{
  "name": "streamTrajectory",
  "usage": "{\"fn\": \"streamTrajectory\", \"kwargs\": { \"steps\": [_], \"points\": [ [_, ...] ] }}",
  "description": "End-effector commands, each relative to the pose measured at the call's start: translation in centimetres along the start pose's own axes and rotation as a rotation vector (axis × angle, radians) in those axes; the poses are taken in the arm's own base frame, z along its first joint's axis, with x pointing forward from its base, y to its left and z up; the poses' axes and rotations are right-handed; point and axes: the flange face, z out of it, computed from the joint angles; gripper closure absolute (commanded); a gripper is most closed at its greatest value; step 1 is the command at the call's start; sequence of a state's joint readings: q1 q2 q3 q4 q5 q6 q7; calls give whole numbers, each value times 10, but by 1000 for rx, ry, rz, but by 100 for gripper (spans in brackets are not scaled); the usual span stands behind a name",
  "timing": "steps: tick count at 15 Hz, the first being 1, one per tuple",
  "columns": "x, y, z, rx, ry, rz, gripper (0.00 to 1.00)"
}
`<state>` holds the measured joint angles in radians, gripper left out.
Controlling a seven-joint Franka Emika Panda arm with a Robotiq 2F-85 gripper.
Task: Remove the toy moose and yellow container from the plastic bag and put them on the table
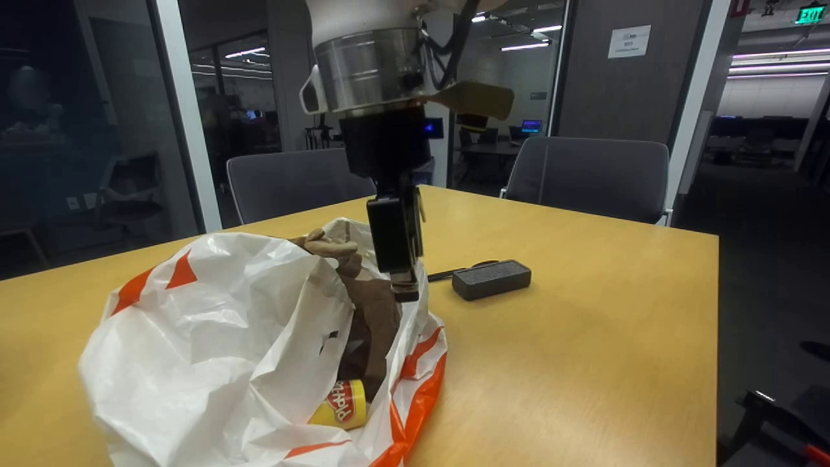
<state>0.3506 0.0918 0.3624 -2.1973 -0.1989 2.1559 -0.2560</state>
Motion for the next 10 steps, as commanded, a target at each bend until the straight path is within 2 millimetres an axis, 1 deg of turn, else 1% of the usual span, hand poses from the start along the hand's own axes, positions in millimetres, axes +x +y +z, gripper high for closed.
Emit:
{"fn": "streamTrajectory", "kwargs": {
  "steps": [1,3,6,7,10],
  "points": [
    [22,-24,5,-38,18,-171,0],
    [30,-40,2,-93,12,-244,0],
    [35,-50,4,-142,16,-321,0],
    [36,-49,7,-157,21,-338,0],
    [35,-34,21,-200,40,-384,0]
  ]
}}
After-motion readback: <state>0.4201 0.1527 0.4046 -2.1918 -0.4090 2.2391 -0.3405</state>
